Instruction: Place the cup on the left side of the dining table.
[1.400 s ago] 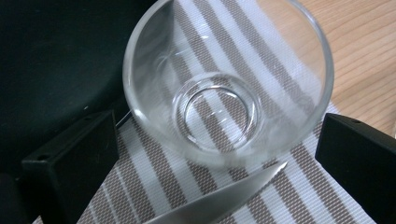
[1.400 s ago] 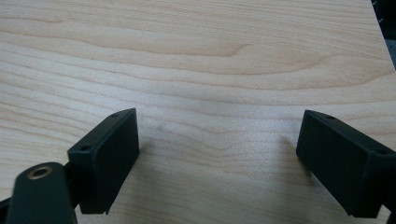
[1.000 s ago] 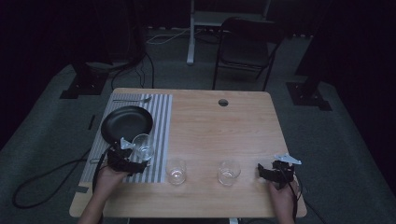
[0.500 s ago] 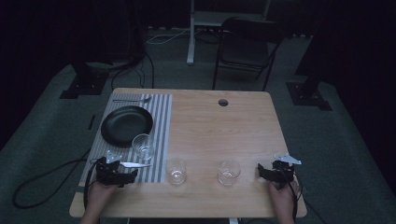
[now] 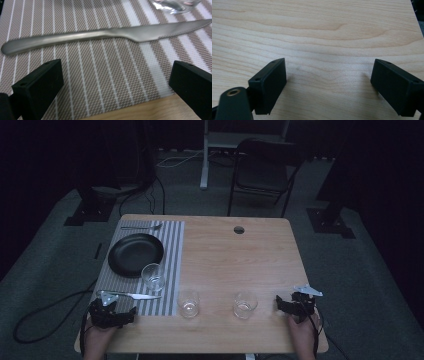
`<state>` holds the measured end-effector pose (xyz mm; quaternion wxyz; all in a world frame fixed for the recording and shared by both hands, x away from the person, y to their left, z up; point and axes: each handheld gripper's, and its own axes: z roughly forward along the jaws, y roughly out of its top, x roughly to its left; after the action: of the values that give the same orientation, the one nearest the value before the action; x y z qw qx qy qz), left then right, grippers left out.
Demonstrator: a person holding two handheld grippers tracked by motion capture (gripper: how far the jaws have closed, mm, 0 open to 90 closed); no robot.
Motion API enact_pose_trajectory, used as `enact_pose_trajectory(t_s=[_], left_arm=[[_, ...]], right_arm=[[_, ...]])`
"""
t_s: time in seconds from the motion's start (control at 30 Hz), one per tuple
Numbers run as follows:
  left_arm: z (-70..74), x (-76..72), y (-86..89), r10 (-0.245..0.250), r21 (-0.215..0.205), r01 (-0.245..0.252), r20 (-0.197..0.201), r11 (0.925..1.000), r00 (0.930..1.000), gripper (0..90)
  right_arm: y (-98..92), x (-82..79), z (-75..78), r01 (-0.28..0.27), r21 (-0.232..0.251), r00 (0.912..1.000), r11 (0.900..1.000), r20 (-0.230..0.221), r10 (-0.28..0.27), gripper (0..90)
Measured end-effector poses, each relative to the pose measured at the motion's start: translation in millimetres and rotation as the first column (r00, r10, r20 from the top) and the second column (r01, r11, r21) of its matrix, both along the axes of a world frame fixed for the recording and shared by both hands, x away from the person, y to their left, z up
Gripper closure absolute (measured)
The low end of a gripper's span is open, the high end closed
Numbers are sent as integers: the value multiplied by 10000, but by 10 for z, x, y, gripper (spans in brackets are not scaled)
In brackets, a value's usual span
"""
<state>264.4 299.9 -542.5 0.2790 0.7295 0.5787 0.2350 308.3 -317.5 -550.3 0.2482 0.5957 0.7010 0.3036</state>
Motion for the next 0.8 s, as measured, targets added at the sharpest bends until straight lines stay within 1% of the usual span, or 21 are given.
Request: enact_pose_trajectory(t_s=[0.03,0.07,0.17,0.23,0.27,0.33,0.43,0.57,0.8], left_arm=[[-9,-17,16,70,-83,-70,40,9999,10000,1],[-11,-30,30,129,-159,-129,-2,9998,9999,1],[-27,-60,74,382,-233,-382,1,9990,9993,2],[-29,-74,109,687,-247,-685,45,9973,9976,2],[-29,-80,134,817,-426,-813,91,9958,9966,2],[-29,-81,159,881,-624,-871,133,9942,9960,2],[-35,-74,158,887,-492,-879,156,9949,9959,2],[-40,-64,119,910,-114,-909,78,9958,9958,1],[-40,-66,111,1016,-107,-1016,70,9948,9948,2]], right_arm=[[0,0,0,0,-1,10000,10000,0,0,127],[0,0,0,0,0,10000,10000,-1,0,127],[0,0,0,-1,-1,10000,10000,0,1,127],[0,0,0,0,0,10000,10000,0,0,127],[0,0,0,1,0,10000,10000,1,-1,127],[0,0,0,1,0,10000,10000,1,-1,128],[0,0,0,0,1,10000,10000,0,0,127],[0,0,0,1,2,10000,10000,0,-1,128],[-1,0,0,-4,-5,10000,10000,1,4,127]])
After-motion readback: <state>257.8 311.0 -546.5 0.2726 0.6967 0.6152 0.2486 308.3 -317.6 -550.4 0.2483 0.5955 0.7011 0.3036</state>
